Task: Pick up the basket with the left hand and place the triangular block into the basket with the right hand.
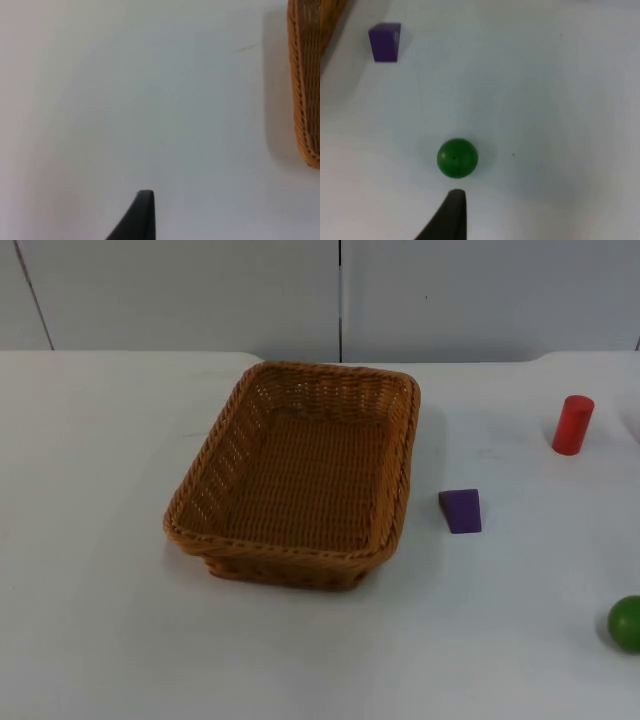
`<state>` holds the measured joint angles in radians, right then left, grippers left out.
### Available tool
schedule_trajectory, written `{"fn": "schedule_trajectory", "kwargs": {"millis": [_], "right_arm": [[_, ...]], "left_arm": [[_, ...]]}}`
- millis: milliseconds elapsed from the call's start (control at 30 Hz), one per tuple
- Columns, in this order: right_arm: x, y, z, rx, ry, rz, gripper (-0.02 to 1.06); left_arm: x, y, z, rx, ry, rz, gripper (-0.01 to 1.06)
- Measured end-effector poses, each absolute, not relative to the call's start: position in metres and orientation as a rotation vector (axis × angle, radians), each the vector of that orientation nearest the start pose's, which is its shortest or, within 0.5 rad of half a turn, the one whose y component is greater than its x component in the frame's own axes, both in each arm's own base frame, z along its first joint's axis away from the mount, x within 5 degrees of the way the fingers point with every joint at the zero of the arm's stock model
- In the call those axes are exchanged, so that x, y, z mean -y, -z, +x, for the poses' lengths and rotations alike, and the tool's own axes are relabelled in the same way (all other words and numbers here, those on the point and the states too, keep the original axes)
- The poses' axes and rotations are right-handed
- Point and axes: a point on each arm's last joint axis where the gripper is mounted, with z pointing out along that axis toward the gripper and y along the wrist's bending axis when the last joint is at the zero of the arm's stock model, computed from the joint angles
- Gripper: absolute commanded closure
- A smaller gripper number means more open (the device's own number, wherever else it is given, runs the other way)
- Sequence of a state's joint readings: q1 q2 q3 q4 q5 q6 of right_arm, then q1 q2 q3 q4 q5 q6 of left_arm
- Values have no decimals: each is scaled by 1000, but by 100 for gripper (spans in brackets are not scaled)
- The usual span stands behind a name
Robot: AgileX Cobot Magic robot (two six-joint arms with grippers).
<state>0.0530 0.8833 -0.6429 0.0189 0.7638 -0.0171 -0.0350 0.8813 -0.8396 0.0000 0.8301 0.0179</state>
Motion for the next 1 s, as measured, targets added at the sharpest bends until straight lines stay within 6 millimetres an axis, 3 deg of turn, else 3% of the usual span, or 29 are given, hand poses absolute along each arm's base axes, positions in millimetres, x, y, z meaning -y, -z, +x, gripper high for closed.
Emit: {"fn": "schedule_trajectory", "kwargs": {"millis": [233, 367, 400, 567, 600, 733, 767, 900, 933, 1000], "right_arm": [[-10, -274, 160, -2509, -45, -72, 0], [-10, -274, 160, -2510, -45, -72, 0], [-10, -274, 160, -2510, -45, -72, 0], [-10, -274, 160, -2504, -40, -74, 0], [-10, -274, 160, -2504, -40, -74, 0], [-9, -274, 160, -2503, -24, -83, 0], [-9, -274, 160, -2503, -24, -83, 0], [-9, -274, 160, -2503, -24, -83, 0], [-9, -274, 160, -2503, -24, -83, 0], [-9, -274, 160, -2503, -24, -83, 0]], "left_arm": [[7, -325, 200, -2432, 13, 71, 0], [13, -312, 238, -2506, 59, 143, 0], [13, -312, 238, -2506, 59, 143, 0], [27, -291, 291, -2606, 200, 259, 0], [27, -291, 291, -2606, 200, 259, 0], [50, -257, 332, -2710, 255, 389, 0], [50, -257, 332, -2710, 255, 389, 0], [85, -214, 368, -2798, 309, 501, 0], [85, -214, 368, -2798, 309, 501, 0], [100, -196, 378, -2825, 323, 546, 0]]}}
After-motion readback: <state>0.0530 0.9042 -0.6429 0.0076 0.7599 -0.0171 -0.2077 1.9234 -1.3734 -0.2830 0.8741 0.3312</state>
